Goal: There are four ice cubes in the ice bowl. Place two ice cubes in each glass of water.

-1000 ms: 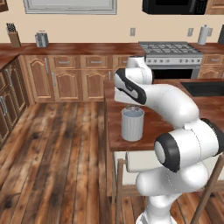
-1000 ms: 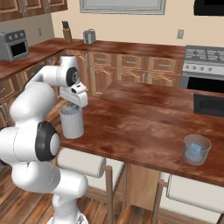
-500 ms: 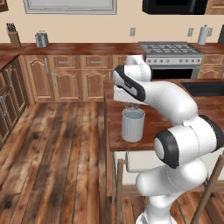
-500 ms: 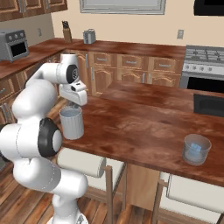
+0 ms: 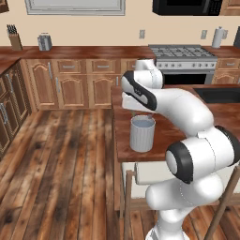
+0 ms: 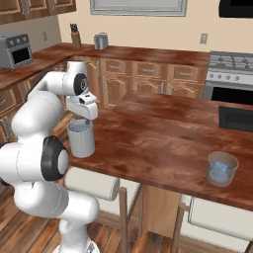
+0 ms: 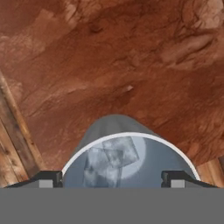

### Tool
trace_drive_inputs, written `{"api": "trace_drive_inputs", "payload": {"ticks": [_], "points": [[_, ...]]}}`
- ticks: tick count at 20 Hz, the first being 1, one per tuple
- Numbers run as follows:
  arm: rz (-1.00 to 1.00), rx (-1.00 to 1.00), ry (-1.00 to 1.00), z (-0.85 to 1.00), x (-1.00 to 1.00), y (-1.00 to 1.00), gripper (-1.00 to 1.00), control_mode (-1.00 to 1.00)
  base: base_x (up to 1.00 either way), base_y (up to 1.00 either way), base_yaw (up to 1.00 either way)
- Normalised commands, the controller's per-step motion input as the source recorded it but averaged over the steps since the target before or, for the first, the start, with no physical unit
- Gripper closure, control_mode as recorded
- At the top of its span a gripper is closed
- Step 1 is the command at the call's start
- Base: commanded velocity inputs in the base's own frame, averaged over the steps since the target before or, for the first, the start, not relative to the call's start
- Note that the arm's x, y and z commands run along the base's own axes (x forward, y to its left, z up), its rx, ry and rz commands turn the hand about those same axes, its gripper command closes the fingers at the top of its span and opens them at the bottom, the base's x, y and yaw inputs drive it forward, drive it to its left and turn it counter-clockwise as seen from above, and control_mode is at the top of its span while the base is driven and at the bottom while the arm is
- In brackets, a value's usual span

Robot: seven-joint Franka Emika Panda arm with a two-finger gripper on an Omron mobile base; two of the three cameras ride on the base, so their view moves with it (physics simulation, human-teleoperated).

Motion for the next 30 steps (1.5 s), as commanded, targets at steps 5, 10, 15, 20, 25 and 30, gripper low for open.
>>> {"api": "trace_drive_inputs", "payload": {"ticks": [5,10,15,20,25,30], "points": [[0.00,0.02,-0.04,0.14,-0.05,-0.07,-1.00,-1.00,0.00,0.00,0.00],[0.00,0.11,-0.24,0.44,-0.39,-0.35,-1.00,-1.00,0.00,0.00,0.00],[0.00,0.07,-0.39,0.20,-0.82,-0.54,-1.00,-1.00,0.00,0.00,0.00],[0.01,0.00,-0.37,0.03,-1.00,-0.40,-1.00,-1.00,0.00,0.00,0.00],[0.07,-0.11,-0.21,0.00,-1.00,-0.14,-1.00,-1.00,0.00,0.00,0.00],[0.07,-0.13,-0.12,0.00,-0.96,-0.04,-1.00,-1.00,0.00,0.00,0.00]]}}
